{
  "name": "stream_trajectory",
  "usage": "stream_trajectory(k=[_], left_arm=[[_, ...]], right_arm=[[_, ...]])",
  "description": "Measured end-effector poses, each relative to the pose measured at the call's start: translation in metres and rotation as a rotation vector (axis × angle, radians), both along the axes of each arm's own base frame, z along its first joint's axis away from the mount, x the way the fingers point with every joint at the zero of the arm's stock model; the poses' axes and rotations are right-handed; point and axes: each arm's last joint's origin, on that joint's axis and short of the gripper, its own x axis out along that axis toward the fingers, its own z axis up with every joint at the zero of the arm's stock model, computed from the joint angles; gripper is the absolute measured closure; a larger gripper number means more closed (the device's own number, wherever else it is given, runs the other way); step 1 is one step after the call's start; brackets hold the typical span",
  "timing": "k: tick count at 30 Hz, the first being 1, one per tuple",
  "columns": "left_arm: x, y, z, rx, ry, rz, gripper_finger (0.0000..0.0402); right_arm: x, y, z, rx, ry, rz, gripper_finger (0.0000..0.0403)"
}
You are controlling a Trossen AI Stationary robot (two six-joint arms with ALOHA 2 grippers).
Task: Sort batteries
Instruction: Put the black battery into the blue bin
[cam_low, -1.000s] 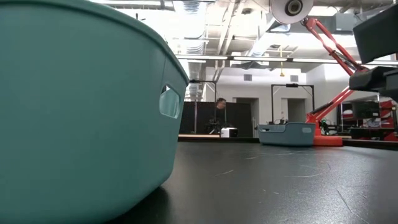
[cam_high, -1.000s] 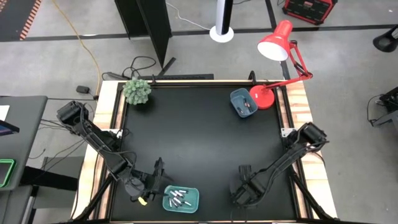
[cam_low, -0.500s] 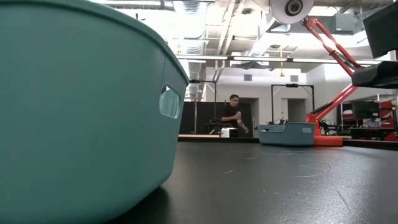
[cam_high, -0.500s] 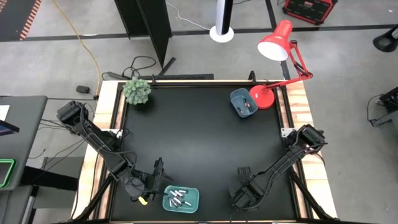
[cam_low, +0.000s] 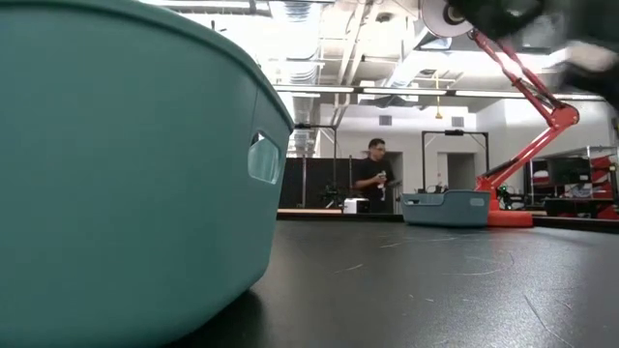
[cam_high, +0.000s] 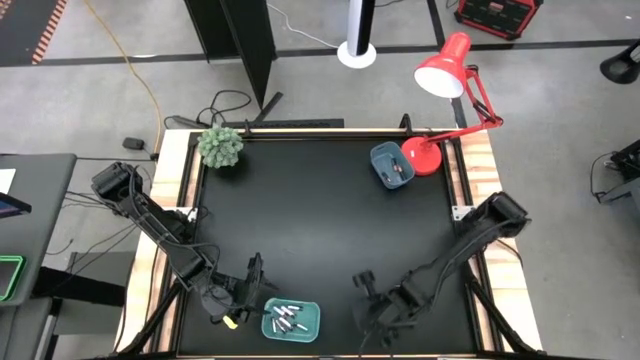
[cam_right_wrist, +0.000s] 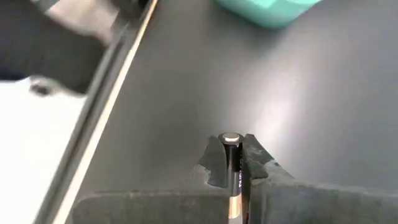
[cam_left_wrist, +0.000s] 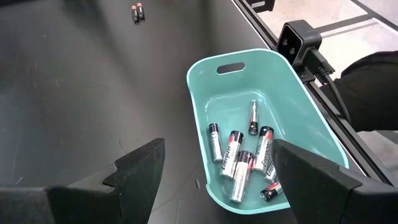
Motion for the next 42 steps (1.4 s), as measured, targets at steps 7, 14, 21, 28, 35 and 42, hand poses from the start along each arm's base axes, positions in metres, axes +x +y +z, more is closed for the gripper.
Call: stream_trajectory(k=[7,14,21,28,35,42], left_arm=[[0.000,0.000,0.000,-0.005,-0.004,0.000,0.0110],[0.001,-0.001,0.003,-0.019,-0.026,-0.004,0.0110],[0.002,-0.002,0.005,-0.019,-0.046,-0.013,0.0110],[0.002,-0.002,0.005,-0.018,-0.046,-0.013,0.0110],[0.002,-0.002,0.004,0.010,-0.044,-0.024,0.0110],[0.002,-0.001,0.003,0.004,-0.029,-0.012,0.0110]], right_arm=[[-0.016,-0.060,0.035,-0.135,-0.240,-0.202,0.0400],[-0.062,-0.152,0.026,-0.191,-0.365,-0.743,0.0400],[-0.079,-0.228,0.009,-0.234,-0.354,-1.150,0.0401],[-0.077,-0.285,0.001,-0.347,-0.273,-1.308,0.0400],[-0.082,-0.314,-0.002,-0.379,-0.238,-1.406,0.0334],[-0.084,-0.320,-0.001,-0.389,-0.235,-1.417,0.0202]])
